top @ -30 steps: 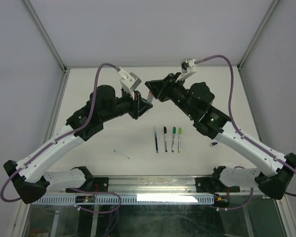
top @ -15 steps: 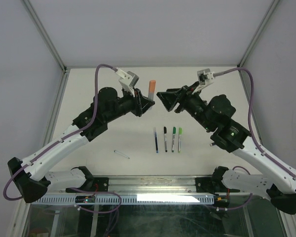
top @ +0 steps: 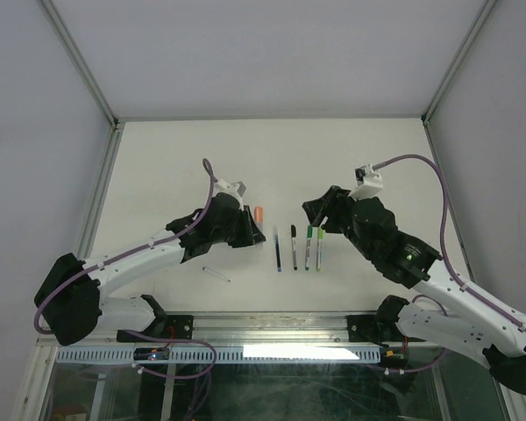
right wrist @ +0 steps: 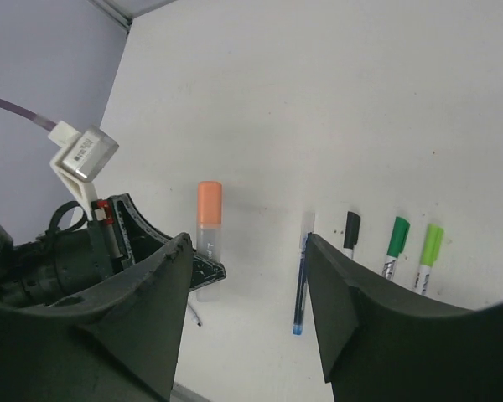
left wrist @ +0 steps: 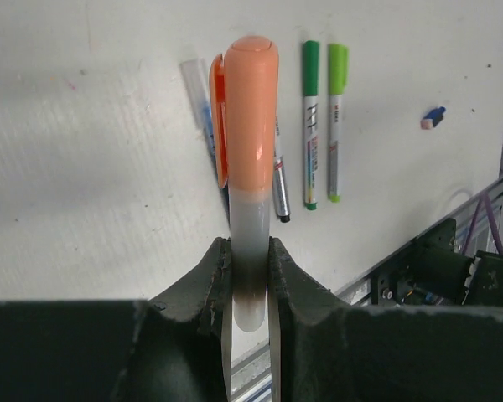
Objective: Insert the pens into the pen caps
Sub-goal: Place the pen at the center of the board.
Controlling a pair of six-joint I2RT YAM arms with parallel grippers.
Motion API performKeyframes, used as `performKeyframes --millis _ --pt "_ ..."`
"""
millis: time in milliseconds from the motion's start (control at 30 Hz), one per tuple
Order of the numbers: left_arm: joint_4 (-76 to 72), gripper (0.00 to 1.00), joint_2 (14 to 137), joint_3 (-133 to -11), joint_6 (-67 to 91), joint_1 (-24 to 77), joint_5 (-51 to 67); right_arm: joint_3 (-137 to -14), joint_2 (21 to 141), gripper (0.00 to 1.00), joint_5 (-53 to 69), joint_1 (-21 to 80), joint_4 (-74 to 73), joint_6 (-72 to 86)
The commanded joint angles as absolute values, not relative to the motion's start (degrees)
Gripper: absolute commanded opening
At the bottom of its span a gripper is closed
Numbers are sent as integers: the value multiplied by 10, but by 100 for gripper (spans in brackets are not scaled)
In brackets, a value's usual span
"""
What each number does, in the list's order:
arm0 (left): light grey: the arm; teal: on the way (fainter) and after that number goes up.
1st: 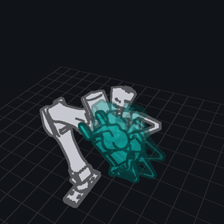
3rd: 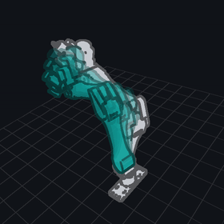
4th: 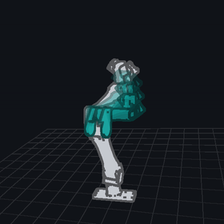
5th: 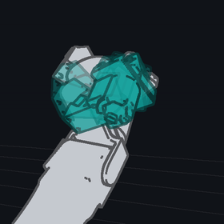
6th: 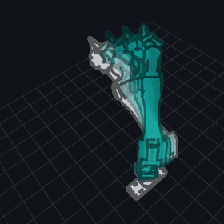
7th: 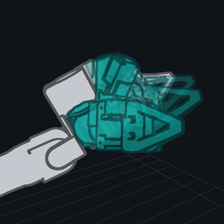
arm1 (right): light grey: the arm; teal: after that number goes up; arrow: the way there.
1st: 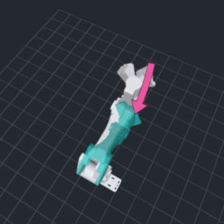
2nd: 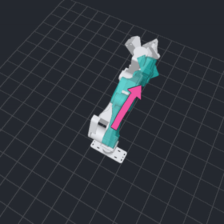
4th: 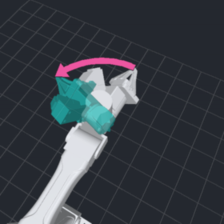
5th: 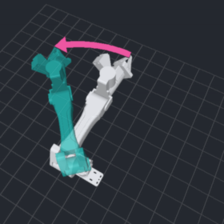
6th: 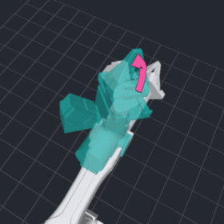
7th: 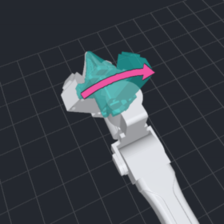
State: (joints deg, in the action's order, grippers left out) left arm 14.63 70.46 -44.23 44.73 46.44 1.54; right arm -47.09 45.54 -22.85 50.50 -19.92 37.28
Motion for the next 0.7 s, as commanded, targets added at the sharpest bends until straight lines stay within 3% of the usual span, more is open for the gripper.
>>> performKeyframes --millis 0,500,667 --pt "122 1 741 -436 516 472 21 -469 440 58 -265 506 -208 417" --pt "162 12 873 -462 566 490 13 -435 408 58 -299 506 -232 448" --pt "181 28 881 -470 568 497 4 -429 404 58 -303 506 -233 446"
